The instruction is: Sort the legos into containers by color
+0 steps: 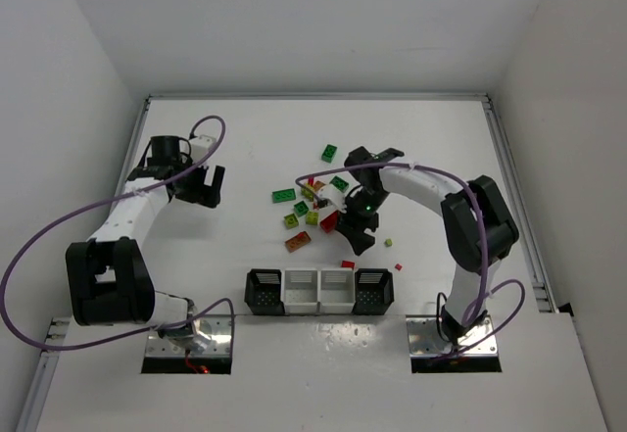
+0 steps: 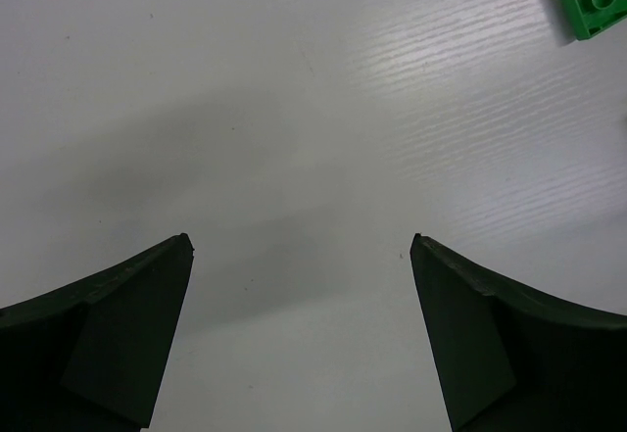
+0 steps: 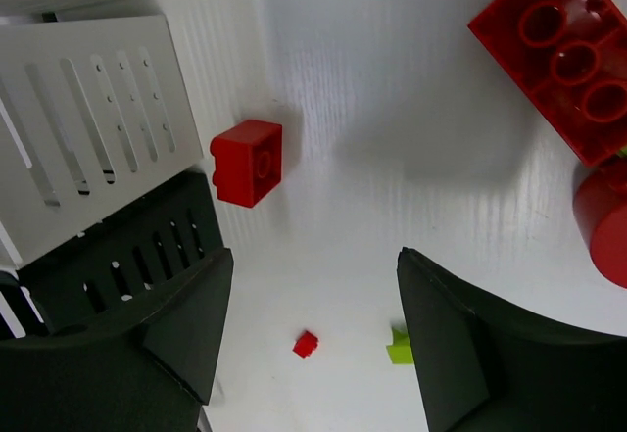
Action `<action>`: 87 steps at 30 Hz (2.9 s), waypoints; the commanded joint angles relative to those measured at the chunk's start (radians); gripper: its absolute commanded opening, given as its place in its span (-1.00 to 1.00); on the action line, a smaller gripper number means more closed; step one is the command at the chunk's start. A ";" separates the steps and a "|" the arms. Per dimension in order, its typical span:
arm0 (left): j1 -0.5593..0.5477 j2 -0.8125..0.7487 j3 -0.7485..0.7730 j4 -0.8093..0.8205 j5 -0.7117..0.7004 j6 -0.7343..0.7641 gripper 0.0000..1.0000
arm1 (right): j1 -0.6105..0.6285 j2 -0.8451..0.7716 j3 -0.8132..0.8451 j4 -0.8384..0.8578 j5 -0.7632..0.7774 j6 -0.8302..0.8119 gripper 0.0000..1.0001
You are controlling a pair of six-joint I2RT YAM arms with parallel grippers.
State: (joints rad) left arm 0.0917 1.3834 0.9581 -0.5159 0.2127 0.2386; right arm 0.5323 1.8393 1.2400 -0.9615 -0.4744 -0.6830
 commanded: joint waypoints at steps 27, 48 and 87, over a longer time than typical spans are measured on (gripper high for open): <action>0.028 -0.029 -0.051 0.045 -0.013 0.034 0.99 | 0.156 -0.006 -0.082 0.110 -0.021 0.158 0.29; 0.056 -0.011 -0.061 0.054 -0.004 0.044 0.99 | 0.186 -0.005 -0.178 0.296 0.128 0.275 -0.54; 0.103 -0.073 -0.078 0.076 -0.073 -0.094 0.99 | 0.054 -0.219 0.207 -0.101 0.072 0.226 -1.00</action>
State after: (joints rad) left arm 0.1692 1.3140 0.8700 -0.4473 0.1299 0.1631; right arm 0.5926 1.7084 1.4994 -0.9340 -0.3599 -0.4168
